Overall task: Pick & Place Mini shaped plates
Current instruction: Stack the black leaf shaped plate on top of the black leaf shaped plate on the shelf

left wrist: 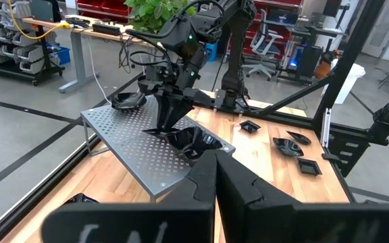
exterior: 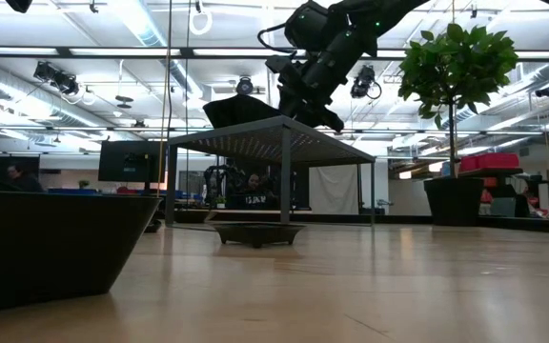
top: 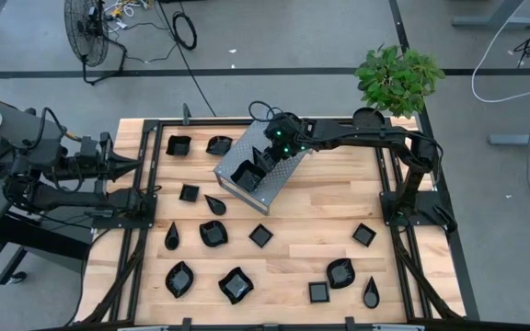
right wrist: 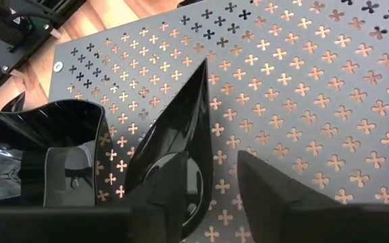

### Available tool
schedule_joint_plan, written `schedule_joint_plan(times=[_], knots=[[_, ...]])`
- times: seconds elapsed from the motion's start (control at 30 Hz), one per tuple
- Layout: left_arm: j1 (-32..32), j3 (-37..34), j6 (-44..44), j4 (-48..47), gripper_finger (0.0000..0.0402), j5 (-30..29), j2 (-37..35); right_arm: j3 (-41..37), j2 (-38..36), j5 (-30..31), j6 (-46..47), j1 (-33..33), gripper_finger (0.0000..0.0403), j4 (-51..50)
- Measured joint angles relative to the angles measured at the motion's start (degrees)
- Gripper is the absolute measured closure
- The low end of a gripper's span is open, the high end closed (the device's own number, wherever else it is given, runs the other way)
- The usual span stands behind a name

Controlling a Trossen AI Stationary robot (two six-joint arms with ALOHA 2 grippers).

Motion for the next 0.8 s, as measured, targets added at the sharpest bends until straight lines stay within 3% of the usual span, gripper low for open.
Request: schedule_joint_plan(times=[0.33, 0.8], knots=[[0.0, 0.0, 0.0, 0.0, 0.0396, 0.0, 0.0, 0.0, -5.1, 3.4, -2.1, 0.0, 0.0214, 0.0], [0.0, 0.0, 0.0, 0.0, 0.0396, 0.0, 0.0, 0.0, -10.1, 3.4, -2.2, 6.2, 0.0218, -2.3]])
